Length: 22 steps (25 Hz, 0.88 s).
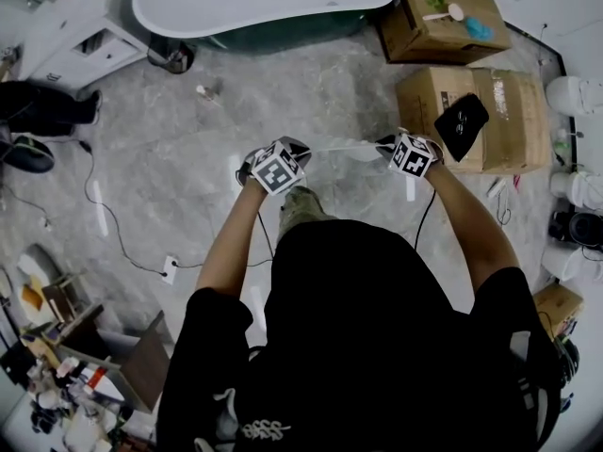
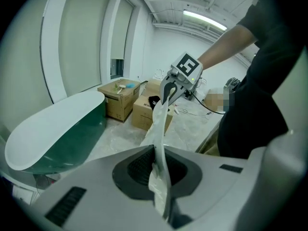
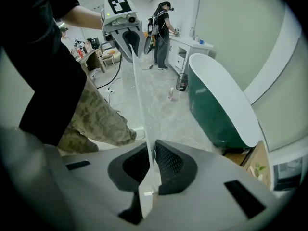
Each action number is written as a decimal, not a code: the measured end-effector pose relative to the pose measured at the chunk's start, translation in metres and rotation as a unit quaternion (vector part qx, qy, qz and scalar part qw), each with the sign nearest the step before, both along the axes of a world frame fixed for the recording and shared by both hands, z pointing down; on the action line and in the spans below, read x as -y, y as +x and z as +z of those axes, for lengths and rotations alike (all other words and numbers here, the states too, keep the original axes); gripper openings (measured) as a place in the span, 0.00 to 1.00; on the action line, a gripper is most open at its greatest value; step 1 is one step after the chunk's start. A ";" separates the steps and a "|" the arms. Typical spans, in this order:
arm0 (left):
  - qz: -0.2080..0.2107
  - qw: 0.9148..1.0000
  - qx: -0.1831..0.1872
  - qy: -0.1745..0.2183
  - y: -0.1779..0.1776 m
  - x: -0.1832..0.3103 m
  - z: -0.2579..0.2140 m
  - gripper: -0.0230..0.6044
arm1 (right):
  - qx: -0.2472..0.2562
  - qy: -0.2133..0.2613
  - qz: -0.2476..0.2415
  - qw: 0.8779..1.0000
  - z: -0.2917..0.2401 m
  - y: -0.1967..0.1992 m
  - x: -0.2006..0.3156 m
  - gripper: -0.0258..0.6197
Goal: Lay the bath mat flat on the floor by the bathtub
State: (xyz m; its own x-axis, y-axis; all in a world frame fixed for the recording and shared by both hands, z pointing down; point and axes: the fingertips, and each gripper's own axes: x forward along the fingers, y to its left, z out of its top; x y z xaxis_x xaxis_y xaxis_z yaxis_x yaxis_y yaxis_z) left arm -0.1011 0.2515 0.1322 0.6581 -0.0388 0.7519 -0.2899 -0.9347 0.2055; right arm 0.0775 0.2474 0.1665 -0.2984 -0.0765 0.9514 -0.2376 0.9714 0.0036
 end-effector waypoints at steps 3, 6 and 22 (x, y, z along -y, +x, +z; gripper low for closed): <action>0.005 1.000 -0.010 0.006 -0.004 0.021 -0.005 0.08 | -0.001 0.008 0.001 1.000 -0.002 -0.004 0.025 0.09; 0.006 1.000 -0.015 0.011 -0.007 0.040 -0.007 0.08 | -0.002 0.010 0.005 1.000 -0.006 -0.008 0.046 0.09; -0.042 0.998 -0.023 0.036 -0.016 0.114 -0.028 0.08 | 0.016 0.061 0.042 0.997 -0.036 -0.020 0.161 0.09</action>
